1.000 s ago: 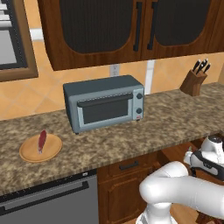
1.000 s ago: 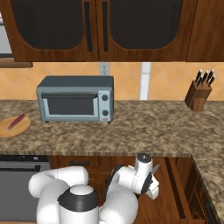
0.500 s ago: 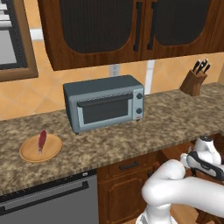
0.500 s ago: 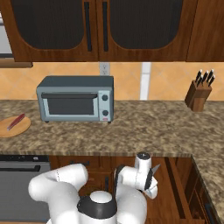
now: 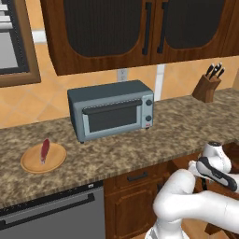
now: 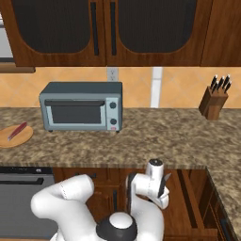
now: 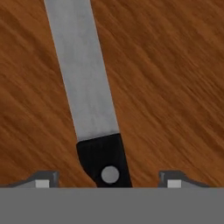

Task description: Pick up the knife from the drawer and place it on the cutting board. Then place the meat from the plate to the cutting board.

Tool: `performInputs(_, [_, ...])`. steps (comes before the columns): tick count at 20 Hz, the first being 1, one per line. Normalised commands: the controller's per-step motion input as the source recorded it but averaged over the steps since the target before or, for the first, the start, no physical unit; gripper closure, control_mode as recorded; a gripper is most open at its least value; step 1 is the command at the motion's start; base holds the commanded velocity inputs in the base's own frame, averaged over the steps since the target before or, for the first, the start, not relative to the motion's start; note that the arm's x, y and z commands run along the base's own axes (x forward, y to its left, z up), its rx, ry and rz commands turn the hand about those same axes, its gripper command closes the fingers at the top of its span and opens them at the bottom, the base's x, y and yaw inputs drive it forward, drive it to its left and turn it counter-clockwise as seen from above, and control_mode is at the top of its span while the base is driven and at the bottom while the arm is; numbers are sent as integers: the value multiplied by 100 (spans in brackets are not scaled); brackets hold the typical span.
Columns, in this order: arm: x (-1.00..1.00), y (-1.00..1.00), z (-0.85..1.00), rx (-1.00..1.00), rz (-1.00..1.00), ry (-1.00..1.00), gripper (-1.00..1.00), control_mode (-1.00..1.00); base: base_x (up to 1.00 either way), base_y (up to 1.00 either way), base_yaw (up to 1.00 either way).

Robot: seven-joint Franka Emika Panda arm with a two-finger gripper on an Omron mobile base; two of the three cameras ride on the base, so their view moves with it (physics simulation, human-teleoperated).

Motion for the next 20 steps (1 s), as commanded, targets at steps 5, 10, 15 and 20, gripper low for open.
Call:
performInputs(5, [-46,-31,-22,11,0,0,100,-100,0,0,0])
performInputs(10, [-70,-34,-25,5,0,3,100,-100,0,0,0])
performInputs(15, [-74,-26,-2,1,0,4,100,-100,0,0,0])
performInputs(20, [-80,-4,72,0,-9,3,100,-100,0,0,0])
